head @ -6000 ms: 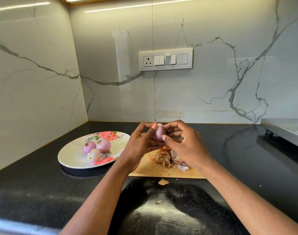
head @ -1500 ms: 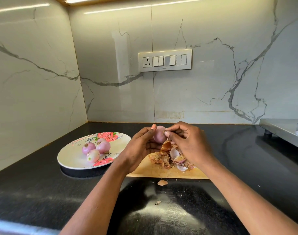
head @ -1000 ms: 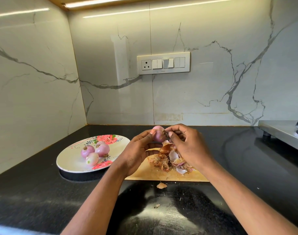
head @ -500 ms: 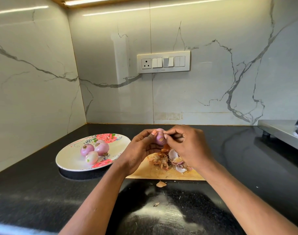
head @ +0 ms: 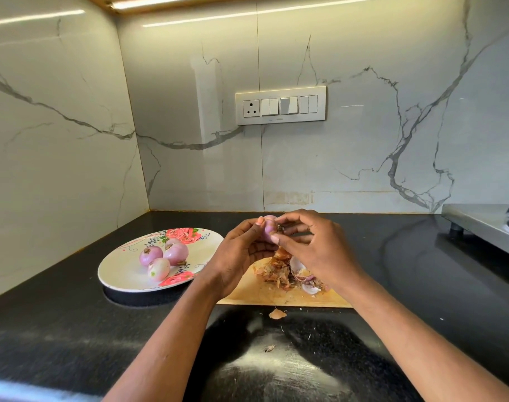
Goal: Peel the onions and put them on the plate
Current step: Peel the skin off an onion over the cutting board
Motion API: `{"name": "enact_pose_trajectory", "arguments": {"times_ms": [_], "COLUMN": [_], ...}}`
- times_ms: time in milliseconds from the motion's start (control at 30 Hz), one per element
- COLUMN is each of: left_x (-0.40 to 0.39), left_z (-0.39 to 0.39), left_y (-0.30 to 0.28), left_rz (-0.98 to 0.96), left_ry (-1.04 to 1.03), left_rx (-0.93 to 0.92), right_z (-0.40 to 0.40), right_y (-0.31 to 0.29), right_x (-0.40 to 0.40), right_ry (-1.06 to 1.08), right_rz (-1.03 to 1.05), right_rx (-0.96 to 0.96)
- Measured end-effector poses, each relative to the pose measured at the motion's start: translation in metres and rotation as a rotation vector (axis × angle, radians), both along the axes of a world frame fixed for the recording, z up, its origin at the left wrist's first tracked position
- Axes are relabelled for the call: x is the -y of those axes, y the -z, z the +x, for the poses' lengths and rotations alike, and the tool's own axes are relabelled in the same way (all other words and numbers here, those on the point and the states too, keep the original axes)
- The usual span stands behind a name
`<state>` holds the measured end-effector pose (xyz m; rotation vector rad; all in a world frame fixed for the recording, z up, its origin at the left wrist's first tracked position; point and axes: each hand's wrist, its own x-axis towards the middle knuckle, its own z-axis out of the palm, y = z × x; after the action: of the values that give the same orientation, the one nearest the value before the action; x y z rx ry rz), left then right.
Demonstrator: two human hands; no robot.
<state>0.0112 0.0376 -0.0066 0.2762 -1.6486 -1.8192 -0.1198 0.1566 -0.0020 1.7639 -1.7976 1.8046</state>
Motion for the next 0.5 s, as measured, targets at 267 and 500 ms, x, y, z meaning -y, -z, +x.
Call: {"name": "enact_pose_trajectory", "arguments": {"times_ms": [267, 500], "left_x": [0.0003, -0.0006], "left_z": [-0.0005, -0.0009], "left_y": [0.0026, 0.0027], "left_rz": [-0.051, -0.059], "left_ry": [-0.011, -0.025], "left_rx": [0.027, 0.044], "right_z": [-0.003, -0.0069], "right_y": [0.0032, 0.0056], "right_x": [0.0021, 0.0052], "right_ry": [0.061, 0.169], "right_rz": [-0.082, -0.079], "right_rx": [-0.106, -0.166]}}
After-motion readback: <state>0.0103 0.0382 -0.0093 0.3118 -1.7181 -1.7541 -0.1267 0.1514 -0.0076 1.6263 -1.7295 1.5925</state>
